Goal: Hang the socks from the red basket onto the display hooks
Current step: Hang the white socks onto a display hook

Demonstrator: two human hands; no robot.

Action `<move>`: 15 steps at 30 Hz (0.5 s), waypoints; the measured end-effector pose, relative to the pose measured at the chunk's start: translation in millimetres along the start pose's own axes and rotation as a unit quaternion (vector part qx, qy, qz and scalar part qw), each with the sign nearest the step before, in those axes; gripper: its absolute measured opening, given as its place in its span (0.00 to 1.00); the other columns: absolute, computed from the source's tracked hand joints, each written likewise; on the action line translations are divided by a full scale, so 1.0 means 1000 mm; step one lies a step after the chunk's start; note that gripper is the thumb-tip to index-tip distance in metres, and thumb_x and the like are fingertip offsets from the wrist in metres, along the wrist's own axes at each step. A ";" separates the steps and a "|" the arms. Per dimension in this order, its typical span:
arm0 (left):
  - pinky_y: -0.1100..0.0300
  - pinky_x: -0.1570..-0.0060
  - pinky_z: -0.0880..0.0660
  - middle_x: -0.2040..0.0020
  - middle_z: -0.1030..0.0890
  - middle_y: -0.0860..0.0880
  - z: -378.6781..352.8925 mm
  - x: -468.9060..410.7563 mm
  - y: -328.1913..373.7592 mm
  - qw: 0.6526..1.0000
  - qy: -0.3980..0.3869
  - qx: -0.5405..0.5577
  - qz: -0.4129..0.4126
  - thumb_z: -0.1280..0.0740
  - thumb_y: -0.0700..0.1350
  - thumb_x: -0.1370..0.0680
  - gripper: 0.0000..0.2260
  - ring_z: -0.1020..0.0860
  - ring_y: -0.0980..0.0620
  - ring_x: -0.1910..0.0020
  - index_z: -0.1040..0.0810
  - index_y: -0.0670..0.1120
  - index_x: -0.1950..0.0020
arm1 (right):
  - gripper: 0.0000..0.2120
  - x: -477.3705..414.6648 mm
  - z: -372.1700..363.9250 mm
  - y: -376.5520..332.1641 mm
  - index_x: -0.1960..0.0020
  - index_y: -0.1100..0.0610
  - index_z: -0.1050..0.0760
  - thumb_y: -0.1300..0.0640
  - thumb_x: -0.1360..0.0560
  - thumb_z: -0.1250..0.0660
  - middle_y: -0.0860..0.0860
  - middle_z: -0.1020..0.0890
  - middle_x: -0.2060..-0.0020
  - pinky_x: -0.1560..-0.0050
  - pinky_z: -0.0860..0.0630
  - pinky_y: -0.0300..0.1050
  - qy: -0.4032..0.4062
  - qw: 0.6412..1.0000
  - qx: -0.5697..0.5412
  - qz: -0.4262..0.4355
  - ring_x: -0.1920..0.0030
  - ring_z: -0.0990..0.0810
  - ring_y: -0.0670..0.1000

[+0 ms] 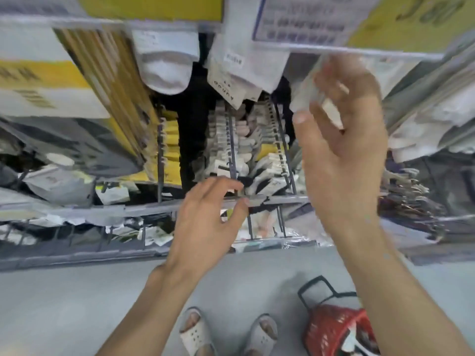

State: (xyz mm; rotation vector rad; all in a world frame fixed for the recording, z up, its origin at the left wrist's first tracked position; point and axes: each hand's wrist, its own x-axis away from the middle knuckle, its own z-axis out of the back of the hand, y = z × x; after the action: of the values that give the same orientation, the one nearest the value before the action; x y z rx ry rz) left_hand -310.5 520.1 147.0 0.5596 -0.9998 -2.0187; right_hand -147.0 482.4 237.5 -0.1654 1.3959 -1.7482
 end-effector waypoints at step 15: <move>0.52 0.55 0.24 0.58 0.18 0.54 -0.256 0.209 0.048 0.872 -0.474 -0.055 0.106 0.30 0.49 0.28 0.05 0.19 0.47 0.54 0.24 0.50 0.56 | 0.20 0.391 0.201 0.117 0.28 0.39 0.38 0.46 0.19 0.46 0.38 0.30 0.37 0.42 0.24 0.51 -0.213 0.870 0.121 -0.428 0.40 0.26 0.42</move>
State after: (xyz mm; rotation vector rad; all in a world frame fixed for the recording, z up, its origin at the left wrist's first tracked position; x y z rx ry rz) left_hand -239.6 216.3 27.1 -0.6758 -1.3935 -2.1155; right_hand -208.1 68.9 57.6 -1.1011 0.7856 -2.3702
